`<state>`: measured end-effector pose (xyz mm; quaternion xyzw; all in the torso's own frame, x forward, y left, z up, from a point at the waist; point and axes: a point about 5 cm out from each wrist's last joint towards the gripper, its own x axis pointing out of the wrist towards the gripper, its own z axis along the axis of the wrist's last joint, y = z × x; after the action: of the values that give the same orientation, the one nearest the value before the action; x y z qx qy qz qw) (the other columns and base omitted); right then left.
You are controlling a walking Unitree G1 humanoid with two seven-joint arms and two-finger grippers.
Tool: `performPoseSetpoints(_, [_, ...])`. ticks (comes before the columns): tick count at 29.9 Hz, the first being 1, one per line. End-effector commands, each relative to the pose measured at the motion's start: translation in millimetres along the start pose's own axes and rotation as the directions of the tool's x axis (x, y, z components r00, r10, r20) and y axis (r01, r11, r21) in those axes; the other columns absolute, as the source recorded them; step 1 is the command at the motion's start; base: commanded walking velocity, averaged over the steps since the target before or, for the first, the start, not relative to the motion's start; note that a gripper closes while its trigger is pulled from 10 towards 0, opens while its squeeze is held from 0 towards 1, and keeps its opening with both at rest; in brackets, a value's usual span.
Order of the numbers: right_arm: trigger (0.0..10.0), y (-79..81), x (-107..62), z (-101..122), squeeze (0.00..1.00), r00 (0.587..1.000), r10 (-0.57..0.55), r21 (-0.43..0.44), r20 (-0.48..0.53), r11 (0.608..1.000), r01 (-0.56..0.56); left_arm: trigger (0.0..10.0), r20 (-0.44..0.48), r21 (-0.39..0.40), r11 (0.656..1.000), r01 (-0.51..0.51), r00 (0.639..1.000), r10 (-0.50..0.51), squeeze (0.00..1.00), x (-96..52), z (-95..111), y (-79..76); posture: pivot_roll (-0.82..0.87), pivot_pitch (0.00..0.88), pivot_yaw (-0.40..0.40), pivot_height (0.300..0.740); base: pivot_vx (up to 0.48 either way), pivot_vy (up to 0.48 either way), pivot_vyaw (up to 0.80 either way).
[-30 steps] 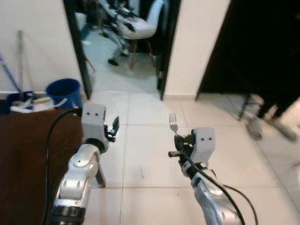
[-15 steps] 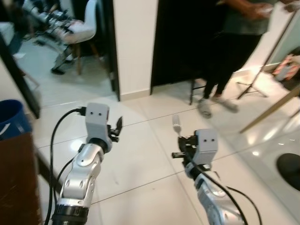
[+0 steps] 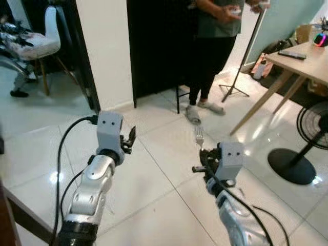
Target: Setting the table
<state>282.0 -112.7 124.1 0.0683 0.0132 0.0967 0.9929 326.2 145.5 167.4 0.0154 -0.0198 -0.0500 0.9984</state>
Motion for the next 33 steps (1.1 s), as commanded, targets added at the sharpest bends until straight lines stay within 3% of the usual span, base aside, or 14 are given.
performPoseSetpoints(1, [10.0, -5.1, -0.9, 0.2, 0.0, 1.0, -0.018, -0.003, 0.002, 1.0, 0.018, 10.0, -0.025, -0.006, 1.0, 0.002, 1.0, -0.002, 0.0, -0.3, -5.8, -1.5, -0.05, 0.0, 0.063, 0.74, 0.48, 0.0, 0.0])
performPoseSetpoints(5, [10.0, -5.2, -1.0, -0.2, 0.0, 1.0, -0.019, -0.002, -0.003, 1.0, 0.019, 10.0, -0.027, -0.006, 1.0, 0.0, 1.0, -0.001, 0.0, -0.4, -6.0, -1.0, -0.05, 0.0, 0.063, 0.74, 0.48, 0.0, -0.11])
performPoseSetpoints(33, [10.0, -5.9, -1.9, -3.3, 0.0, 0.999, -0.028, -0.008, -0.021, 1.0, 0.028, 10.0, -0.034, -0.008, 1.0, 0.005, 0.999, -0.006, 0.0, -0.1, -7.7, -2.6, -0.06, 0.002, 0.066, 0.74, 0.48, 0.0, -0.8])
